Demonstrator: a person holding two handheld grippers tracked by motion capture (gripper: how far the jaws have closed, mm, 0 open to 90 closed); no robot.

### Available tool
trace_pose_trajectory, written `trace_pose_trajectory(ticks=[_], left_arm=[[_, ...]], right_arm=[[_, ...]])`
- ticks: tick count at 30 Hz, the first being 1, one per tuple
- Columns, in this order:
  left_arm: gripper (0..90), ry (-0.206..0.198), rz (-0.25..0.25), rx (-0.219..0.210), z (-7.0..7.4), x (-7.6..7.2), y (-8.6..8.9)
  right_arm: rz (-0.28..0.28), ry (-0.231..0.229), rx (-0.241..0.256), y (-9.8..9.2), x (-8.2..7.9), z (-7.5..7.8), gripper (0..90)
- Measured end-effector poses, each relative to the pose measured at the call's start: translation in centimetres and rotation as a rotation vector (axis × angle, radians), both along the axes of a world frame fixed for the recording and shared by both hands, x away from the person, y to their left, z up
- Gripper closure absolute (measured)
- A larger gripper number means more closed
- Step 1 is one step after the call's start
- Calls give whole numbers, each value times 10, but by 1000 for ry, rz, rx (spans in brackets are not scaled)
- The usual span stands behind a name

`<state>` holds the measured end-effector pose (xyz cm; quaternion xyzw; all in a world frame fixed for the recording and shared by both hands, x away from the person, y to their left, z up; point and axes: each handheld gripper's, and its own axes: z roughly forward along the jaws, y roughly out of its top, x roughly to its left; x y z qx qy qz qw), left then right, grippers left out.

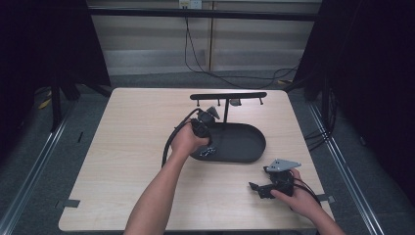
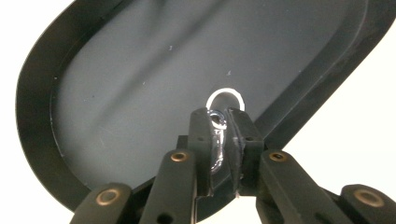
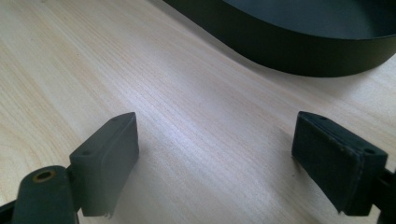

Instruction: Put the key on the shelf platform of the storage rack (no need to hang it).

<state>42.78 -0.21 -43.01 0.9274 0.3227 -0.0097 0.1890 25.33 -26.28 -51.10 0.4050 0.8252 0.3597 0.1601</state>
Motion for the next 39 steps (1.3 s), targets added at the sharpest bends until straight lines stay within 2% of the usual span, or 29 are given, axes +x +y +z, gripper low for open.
trace_pose_trajectory(ticks=[7, 11, 14, 20, 26, 28, 39], left_arm=[[704, -13, 7, -23, 1, -3, 2], [641, -11, 12, -43, 2, -4, 3], [598, -8, 8, -43, 4, -5, 4], [538, -17, 11, -67, 6, -9, 6], [411, -36, -1, -75, 8, -11, 7], [407, -41, -17, -74, 9, -13, 7], [358, -52, -25, -98, 15, -21, 14]], right_arm=[[-1, 0, -1, 0, 0, 0, 142], [0, 0, 1, 0, 0, 0, 142], [0, 1, 0, 0, 0, 0, 142], [0, 0, 1, 0, 0, 0, 142], [-1, 1, -1, 0, 0, 0, 142], [-1, 1, 0, 0, 0, 0, 143], [2, 2, 1, 0, 0, 0, 142]])
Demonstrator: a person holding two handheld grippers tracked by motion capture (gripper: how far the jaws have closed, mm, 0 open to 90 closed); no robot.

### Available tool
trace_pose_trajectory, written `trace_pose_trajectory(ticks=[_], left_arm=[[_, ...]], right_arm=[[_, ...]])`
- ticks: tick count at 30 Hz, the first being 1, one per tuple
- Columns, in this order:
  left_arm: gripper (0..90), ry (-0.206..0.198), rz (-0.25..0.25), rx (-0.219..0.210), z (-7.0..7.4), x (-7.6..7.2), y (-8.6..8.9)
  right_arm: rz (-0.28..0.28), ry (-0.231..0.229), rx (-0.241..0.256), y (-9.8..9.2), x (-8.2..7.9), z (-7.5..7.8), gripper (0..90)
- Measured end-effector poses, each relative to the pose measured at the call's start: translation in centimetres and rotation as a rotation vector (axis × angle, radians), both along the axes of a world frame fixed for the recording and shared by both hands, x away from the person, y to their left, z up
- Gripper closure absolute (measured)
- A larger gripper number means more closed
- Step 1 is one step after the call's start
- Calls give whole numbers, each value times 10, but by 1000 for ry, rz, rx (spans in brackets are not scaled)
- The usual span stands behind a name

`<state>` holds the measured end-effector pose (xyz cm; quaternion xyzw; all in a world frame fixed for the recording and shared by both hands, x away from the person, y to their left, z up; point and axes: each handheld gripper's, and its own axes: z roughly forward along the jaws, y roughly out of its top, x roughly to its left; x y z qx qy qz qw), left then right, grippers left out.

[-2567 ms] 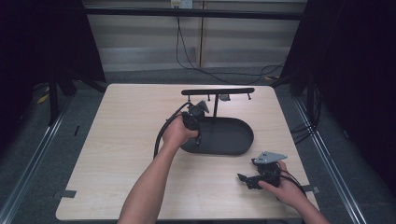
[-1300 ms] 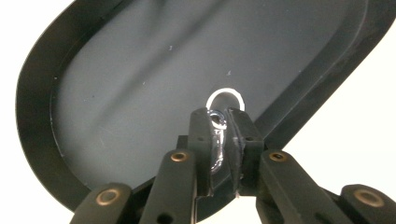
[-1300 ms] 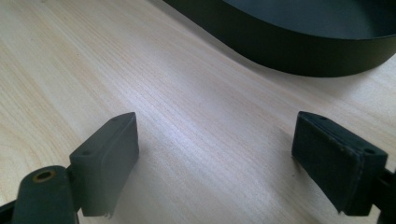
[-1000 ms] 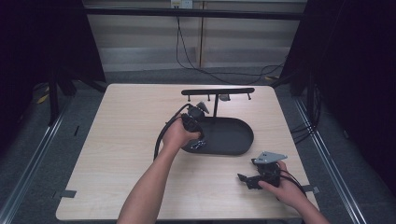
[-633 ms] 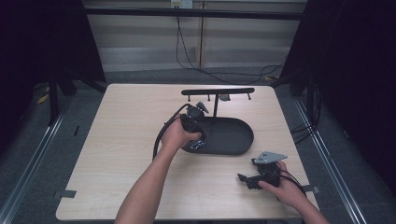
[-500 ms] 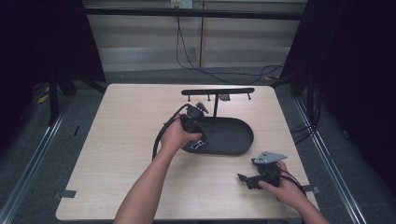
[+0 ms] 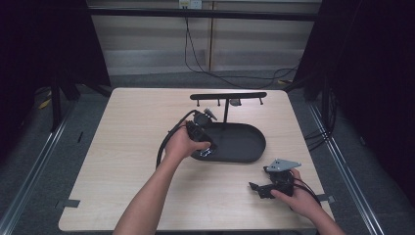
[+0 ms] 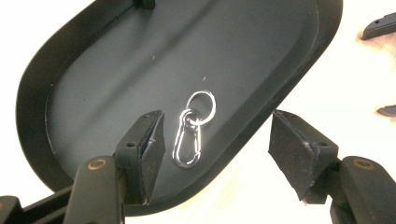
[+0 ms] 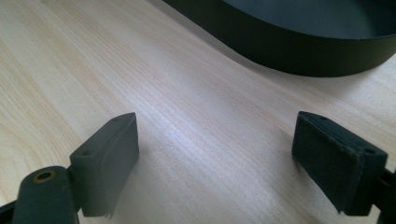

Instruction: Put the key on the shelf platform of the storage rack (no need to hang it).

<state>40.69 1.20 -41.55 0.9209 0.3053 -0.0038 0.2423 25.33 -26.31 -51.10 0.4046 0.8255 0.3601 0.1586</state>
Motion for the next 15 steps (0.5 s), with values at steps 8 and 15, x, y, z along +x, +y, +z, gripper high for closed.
trace_pose_trajectory(ticks=[8, 15], left_arm=[[351, -10, -1, -14, 1, -5, 10], [342, -13, 8, -27, 2, -10, 20]], right_arm=[[0, -1, -1, 0, 0, 0, 142], [1, -2, -1, 0, 0, 0, 142]])
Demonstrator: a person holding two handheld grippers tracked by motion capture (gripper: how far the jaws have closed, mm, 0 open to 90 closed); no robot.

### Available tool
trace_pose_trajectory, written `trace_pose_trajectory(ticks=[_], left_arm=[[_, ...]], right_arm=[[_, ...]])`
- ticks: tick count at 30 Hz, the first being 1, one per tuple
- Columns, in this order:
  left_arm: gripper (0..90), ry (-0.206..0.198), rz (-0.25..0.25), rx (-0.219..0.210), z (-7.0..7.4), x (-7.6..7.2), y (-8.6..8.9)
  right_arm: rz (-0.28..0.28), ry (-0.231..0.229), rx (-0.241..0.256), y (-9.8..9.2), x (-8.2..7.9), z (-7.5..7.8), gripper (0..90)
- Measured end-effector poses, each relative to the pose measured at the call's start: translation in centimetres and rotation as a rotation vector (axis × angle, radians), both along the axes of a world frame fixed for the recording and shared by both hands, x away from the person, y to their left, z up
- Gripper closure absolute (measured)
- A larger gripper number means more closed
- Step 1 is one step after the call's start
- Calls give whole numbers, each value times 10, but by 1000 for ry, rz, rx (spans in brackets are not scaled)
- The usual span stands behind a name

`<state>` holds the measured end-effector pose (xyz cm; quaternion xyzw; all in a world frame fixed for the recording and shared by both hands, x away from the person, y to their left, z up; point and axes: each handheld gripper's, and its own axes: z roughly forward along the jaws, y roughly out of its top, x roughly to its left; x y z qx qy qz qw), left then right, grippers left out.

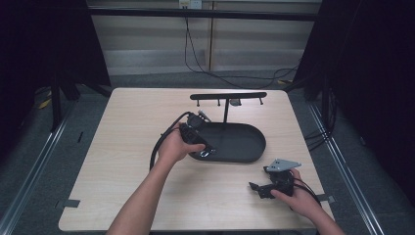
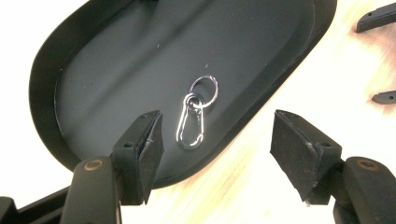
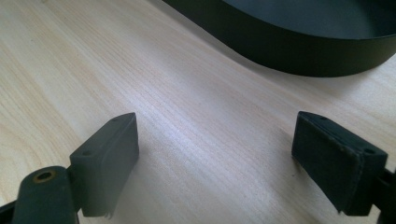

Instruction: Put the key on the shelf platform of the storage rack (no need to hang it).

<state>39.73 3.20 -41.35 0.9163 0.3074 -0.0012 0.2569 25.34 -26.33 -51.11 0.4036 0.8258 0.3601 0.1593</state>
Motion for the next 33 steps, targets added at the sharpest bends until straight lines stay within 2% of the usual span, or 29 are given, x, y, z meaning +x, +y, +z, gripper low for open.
trace_pose_trajectory(ticks=[7, 15, 18, 33], left_arm=[[333, 1, 10, -15, -3, -3, 9], [326, -6, 13, -8, -6, -7, 21], [322, -7, 20, -20, -8, -8, 26], [305, -13, 12, -2, -18, -21, 48]], right_arm=[[-1, 1, 1, 0, 0, 0, 142], [-2, 3, 1, 0, 0, 0, 142], [-1, 2, 1, 0, 0, 0, 142], [-2, 1, 1, 0, 0, 0, 142]])
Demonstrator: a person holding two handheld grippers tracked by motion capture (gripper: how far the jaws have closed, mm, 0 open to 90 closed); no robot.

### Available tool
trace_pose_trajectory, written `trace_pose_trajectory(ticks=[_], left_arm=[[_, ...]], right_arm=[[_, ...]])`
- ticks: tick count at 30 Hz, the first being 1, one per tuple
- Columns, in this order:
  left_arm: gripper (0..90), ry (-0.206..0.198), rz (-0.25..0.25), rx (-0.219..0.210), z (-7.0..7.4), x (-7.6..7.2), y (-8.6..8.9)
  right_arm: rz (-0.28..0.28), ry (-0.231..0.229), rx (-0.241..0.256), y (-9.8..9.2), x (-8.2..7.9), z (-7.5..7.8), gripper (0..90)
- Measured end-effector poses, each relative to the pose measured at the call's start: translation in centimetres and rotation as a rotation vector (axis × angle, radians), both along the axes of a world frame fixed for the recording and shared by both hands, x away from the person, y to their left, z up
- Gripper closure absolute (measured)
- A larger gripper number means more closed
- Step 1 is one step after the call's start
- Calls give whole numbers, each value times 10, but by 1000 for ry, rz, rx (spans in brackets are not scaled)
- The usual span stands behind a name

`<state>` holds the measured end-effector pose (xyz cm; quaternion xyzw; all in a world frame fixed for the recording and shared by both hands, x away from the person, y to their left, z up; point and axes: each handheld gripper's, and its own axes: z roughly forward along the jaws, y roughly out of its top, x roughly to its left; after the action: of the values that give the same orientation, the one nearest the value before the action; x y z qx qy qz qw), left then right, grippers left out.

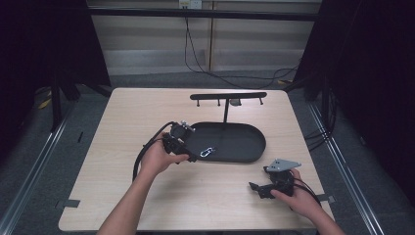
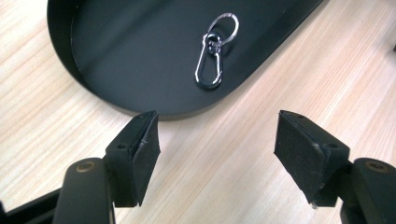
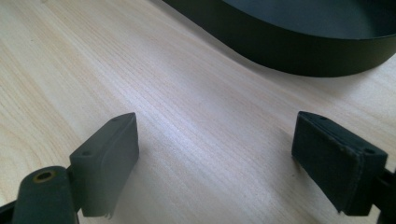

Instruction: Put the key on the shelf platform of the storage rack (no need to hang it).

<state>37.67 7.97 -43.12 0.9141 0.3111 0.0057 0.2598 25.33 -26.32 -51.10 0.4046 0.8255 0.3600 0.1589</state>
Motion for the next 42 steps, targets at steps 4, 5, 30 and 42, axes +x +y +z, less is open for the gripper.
trace_pose_trajectory(ticks=[4, 5, 30, 42], left_arm=[[304, -5, 2, -8, -2, -4, 9], [304, -7, 7, -11, -3, -5, 11], [298, -14, 15, -2, -18, -20, 42], [292, 2, 25, 2, -31, -28, 55]], right_arm=[[0, 0, 0, 0, 0, 0, 142], [0, 0, 0, 0, 0, 0, 142], [0, 0, 0, 0, 0, 0, 142], [0, 0, 0, 0, 0, 0, 142]])
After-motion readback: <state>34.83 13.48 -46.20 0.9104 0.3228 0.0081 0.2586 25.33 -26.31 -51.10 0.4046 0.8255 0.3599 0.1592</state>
